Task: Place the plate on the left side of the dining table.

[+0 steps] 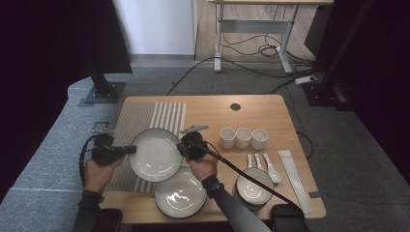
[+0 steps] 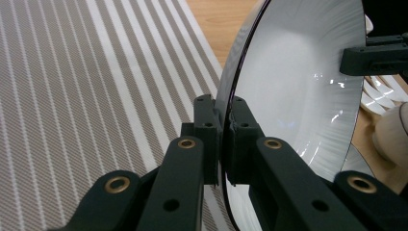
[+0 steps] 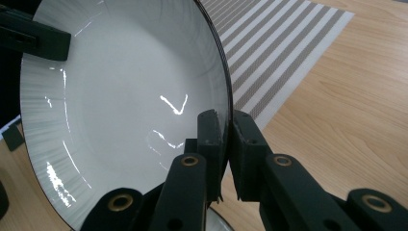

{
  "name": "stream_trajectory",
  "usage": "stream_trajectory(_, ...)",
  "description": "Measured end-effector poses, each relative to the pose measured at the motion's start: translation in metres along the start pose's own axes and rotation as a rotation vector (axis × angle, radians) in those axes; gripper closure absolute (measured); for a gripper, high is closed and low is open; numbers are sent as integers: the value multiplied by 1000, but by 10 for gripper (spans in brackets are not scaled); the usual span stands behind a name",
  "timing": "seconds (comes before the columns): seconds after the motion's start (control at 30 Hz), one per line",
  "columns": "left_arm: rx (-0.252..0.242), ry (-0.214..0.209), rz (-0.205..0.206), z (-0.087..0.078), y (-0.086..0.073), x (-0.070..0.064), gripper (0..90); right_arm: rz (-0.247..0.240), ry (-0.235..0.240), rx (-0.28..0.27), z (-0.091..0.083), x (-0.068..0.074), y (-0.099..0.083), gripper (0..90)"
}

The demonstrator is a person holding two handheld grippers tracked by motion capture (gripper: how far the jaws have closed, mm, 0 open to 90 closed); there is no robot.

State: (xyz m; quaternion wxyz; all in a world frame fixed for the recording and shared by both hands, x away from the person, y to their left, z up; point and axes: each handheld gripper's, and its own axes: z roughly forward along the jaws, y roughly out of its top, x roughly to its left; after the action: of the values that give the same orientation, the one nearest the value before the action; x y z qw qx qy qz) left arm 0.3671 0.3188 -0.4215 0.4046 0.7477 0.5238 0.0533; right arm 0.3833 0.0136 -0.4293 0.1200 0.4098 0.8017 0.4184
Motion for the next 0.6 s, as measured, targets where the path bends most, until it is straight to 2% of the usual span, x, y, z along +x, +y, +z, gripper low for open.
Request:
stream_trajectory(0.2, 5, 23, 2, 0, 9, 9, 854, -6, 9, 8, 14, -2, 8, 829)
stream_trajectory(0.33, 9, 39, 7, 2, 16, 12, 854, 9, 16, 4, 23, -6, 13, 827)
stream_trajectory(0.6, 19, 56, 8, 3, 28, 24, 854, 6, 22, 3, 35, -10, 21, 822)
